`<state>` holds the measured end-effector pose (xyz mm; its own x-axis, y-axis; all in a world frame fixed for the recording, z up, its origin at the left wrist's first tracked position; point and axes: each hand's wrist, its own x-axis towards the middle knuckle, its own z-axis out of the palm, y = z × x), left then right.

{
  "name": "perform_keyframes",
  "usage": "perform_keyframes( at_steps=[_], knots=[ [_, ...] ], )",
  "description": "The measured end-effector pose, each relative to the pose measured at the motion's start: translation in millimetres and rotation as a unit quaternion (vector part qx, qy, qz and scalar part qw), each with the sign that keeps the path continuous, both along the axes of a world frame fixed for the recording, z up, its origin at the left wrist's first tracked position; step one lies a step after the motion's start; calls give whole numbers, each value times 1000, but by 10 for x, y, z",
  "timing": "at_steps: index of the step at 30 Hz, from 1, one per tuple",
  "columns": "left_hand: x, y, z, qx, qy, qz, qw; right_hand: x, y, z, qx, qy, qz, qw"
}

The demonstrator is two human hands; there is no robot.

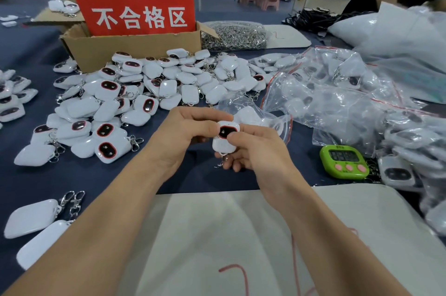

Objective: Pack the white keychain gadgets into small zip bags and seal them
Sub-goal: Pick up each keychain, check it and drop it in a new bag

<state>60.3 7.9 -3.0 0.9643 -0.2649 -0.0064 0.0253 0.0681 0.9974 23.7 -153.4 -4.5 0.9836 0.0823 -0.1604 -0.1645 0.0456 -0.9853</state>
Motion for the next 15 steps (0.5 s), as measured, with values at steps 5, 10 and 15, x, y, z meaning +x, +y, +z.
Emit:
perform_keyframes(
  at_steps=[5,10,15],
  knots=[
    [-16,36,-32,-13,-14,-59,998,7,-55,-22,6,19,-29,999],
    [-3,23,-17,1,-23,-45,999,26,-33,-22,1,26,-35,999],
    [-23,-92,-51,51,4,45,998,16,2,-54,-40,11,-29,999]
  ],
)
